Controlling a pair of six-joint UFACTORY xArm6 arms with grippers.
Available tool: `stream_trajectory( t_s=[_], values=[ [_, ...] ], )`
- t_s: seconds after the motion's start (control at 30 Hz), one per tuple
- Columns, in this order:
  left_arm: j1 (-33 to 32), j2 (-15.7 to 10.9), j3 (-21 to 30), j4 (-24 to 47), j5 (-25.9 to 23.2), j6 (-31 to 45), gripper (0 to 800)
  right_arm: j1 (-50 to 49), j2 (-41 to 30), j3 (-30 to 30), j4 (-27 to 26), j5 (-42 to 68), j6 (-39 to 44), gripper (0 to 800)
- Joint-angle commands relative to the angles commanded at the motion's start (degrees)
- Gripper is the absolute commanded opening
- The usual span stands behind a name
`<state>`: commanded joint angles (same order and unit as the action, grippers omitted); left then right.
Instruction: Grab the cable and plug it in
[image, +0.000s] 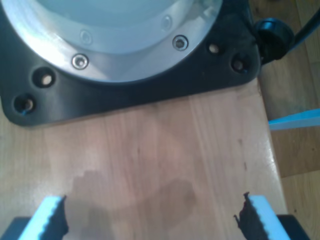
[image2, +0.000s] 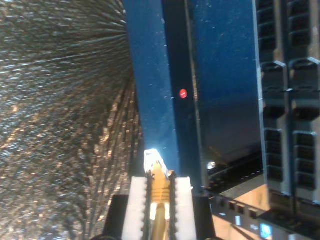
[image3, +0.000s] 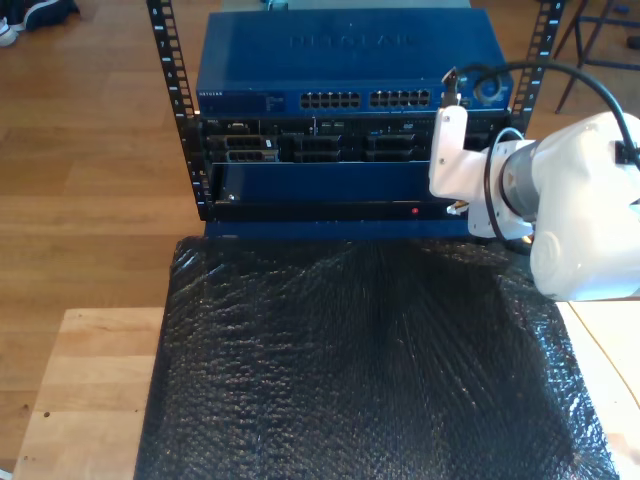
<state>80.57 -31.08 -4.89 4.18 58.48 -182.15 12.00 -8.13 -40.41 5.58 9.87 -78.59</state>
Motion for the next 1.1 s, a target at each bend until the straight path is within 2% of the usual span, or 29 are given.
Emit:
stream_trajectory(
  t_s=[0.27,0.5,0.87,1.1],
  values=[
    [0.00,0.00,0.00,0.00,0.00,-0.09,800,0.18,2.46,-1.05,-3.34,-1.14,-0.09,0],
    [0.00,0.00,0.00,0.00,0.00,0.00,800,0.88,2.55,-1.14,-3.87,-6.07,-0.26,0],
    [0.00,0.00,0.00,0.00,0.00,-0.09,800,0.79,4.04,-1.93,-3.78,-6.95,0.26,0],
    [0.00,0.00,0.00,0.00,0.00,-0.09,800,1.14,5.01,0.09,-3.69,-17.93,-0.09,0]
  ],
)
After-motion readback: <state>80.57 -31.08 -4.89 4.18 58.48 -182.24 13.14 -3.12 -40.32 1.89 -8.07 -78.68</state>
